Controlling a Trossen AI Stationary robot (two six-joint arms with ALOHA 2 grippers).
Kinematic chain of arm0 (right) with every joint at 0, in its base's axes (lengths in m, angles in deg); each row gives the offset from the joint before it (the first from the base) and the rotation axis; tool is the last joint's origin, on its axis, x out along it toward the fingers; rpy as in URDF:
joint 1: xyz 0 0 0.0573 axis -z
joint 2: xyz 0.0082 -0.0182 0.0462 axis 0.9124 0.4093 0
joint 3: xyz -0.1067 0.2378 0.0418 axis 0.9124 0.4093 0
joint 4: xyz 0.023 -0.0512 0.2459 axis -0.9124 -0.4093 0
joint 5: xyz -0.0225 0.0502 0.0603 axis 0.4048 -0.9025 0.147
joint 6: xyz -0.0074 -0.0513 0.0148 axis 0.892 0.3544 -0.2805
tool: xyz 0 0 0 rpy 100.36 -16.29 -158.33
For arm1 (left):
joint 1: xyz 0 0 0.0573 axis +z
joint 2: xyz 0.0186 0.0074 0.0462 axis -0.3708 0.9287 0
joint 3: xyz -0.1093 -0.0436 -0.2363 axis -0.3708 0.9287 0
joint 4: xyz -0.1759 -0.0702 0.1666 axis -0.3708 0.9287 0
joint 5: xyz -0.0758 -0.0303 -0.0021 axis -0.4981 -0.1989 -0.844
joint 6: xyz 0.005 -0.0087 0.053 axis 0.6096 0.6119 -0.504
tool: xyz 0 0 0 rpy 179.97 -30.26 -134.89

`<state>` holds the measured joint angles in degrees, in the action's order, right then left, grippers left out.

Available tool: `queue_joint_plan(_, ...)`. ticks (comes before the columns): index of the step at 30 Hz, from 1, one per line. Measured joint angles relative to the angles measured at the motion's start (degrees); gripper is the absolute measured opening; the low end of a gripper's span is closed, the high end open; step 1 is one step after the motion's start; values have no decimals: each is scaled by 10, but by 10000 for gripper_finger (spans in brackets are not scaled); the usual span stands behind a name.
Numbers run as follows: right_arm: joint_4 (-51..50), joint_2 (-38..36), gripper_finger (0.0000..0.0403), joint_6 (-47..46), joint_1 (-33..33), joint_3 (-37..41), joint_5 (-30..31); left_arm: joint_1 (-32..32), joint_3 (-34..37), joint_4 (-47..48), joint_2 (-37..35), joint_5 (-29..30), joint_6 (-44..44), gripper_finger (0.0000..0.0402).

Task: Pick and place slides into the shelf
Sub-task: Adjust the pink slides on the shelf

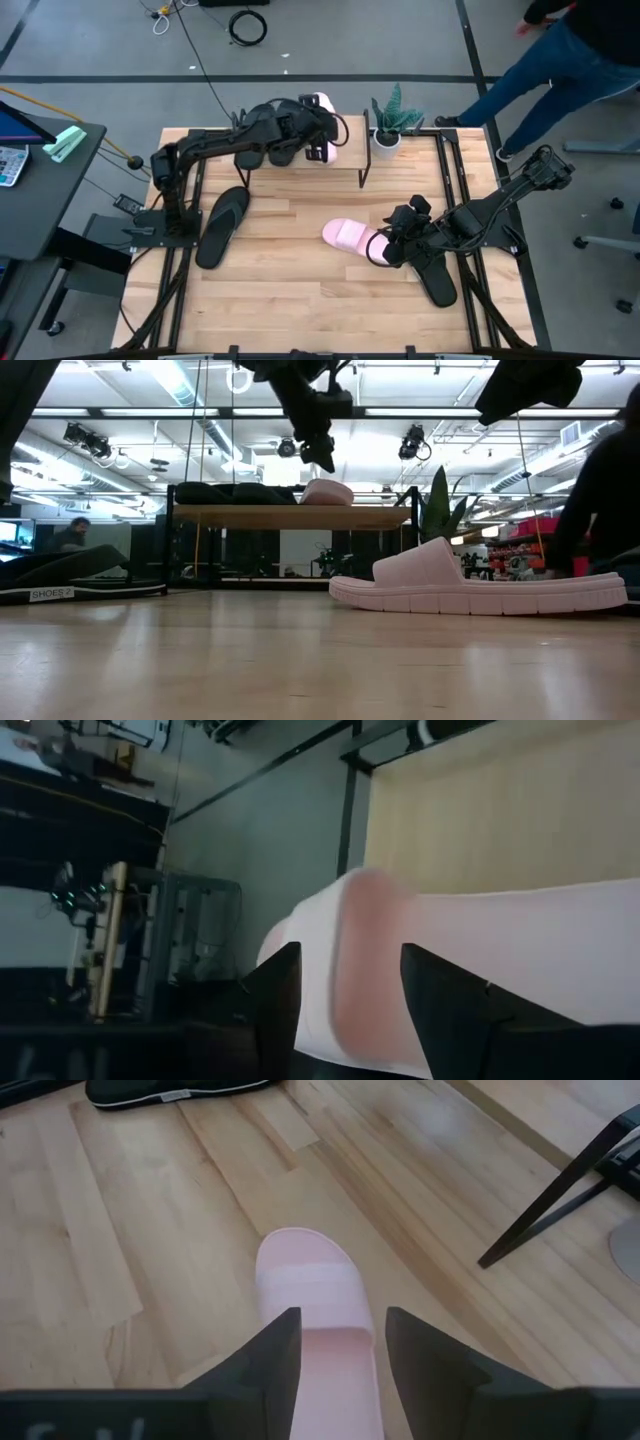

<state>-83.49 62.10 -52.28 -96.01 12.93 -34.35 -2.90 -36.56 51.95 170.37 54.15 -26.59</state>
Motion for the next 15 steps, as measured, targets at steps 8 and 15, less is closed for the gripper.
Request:
queue_joint_plan(8, 0, 0, 154, 25, 0, 0, 0, 32, 0, 15, 0, -14, 26, 176)
queue_joint_plan(15, 0, 0, 154, 25, 0, 0, 0, 42, 0, 14, 0, -64, 39, 174)
